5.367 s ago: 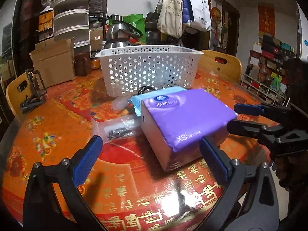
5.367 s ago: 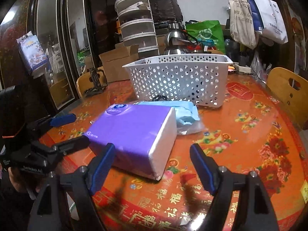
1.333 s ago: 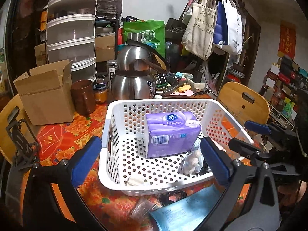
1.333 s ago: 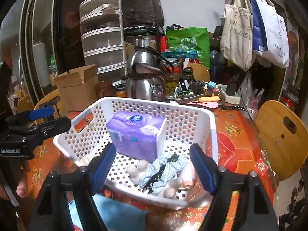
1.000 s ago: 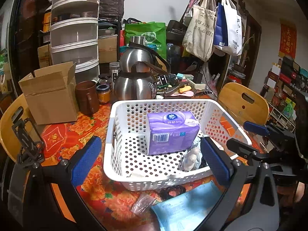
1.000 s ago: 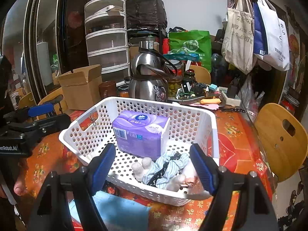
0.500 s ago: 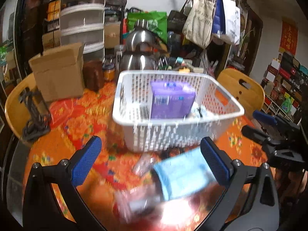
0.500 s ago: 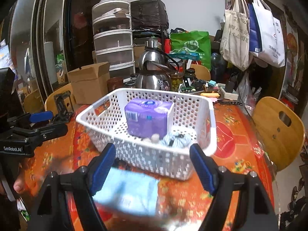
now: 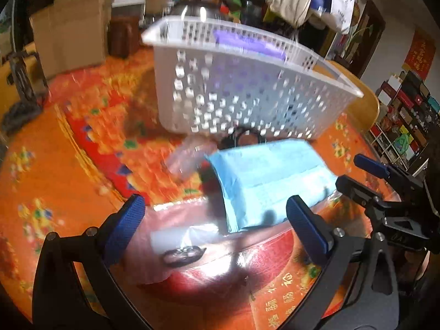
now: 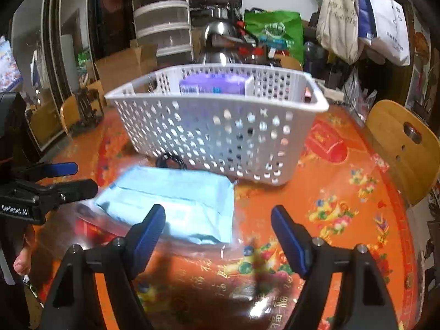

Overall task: Organize soft objects
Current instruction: 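Close both tools on the light blue wet-wipes pack on the table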

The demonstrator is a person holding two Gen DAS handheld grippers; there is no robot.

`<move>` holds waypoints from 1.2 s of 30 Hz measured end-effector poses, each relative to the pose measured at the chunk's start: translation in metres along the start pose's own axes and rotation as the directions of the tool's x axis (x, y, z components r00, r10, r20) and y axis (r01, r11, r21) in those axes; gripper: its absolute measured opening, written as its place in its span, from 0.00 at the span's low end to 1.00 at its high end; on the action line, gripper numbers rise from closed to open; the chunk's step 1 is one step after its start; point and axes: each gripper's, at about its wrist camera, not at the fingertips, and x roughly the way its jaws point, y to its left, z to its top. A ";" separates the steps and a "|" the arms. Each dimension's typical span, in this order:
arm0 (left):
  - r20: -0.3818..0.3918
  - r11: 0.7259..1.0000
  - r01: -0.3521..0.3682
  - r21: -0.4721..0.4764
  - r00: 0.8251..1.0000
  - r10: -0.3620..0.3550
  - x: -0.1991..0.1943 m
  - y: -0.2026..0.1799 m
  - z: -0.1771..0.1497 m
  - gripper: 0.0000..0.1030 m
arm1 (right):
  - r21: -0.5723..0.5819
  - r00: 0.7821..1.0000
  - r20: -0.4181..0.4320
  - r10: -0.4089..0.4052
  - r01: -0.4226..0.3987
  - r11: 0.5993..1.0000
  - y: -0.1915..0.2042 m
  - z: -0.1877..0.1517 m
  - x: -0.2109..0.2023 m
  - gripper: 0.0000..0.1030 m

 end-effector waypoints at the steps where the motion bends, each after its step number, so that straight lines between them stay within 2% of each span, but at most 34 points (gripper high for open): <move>1: -0.013 1.000 0.004 0.004 1.000 -0.004 0.006 -0.002 -0.003 0.99 | 0.003 1.000 -0.008 0.005 -0.005 1.000 -0.001 -0.003 0.004 0.73; 4: -0.030 1.000 0.004 0.017 1.000 -0.003 0.019 -0.007 -0.007 0.99 | -0.002 0.999 -0.039 0.028 -0.029 1.000 0.000 -0.007 0.015 0.62; 8: -0.041 0.999 0.033 0.004 0.999 -0.033 0.027 -0.008 -0.008 0.98 | -0.012 0.997 -0.051 0.055 -0.056 0.998 0.003 -0.010 0.021 0.62; 13: -0.036 0.999 0.035 0.033 0.999 -0.034 0.033 -0.016 -0.011 0.96 | -0.033 0.994 -0.074 0.081 -0.084 0.996 0.011 -0.012 0.027 0.56; 16: -0.026 0.998 0.042 0.051 0.999 -0.040 0.032 -0.021 -0.012 0.89 | -0.052 0.996 -0.070 0.062 -0.066 0.996 0.015 -0.013 0.028 0.55; 18: -0.022 0.996 0.059 0.062 0.998 -0.058 0.032 -0.024 -0.013 0.76 | -0.051 0.996 -0.066 0.058 -0.061 0.997 0.015 -0.012 0.027 0.51; 20: -0.020 0.995 0.067 0.080 0.998 -0.066 0.031 -0.029 -0.014 0.69 | -0.053 0.996 -0.065 0.056 -0.059 0.997 0.015 -0.012 0.027 0.48; 22: -0.025 0.993 0.079 0.093 0.997 -0.077 0.032 -0.033 -0.015 0.58 | -0.051 0.996 -0.068 0.059 -0.062 0.997 0.013 -0.011 0.027 0.44; 25: -0.024 0.991 0.074 0.108 0.997 -0.072 0.032 -0.038 -0.017 0.55 | -0.058 0.995 -0.077 0.063 -0.068 0.996 0.014 -0.011 0.029 0.35; 32: -0.006 0.991 0.104 0.085 0.995 -0.104 0.030 -0.032 -0.016 0.40 | -0.064 0.995 -0.081 0.057 -0.062 0.996 0.016 -0.011 0.030 0.26; 36: 0.018 0.990 0.086 0.111 0.996 -0.088 0.023 -0.037 -0.021 0.33 | -0.079 0.997 -0.068 0.038 -0.043 0.996 0.018 -0.012 0.027 0.19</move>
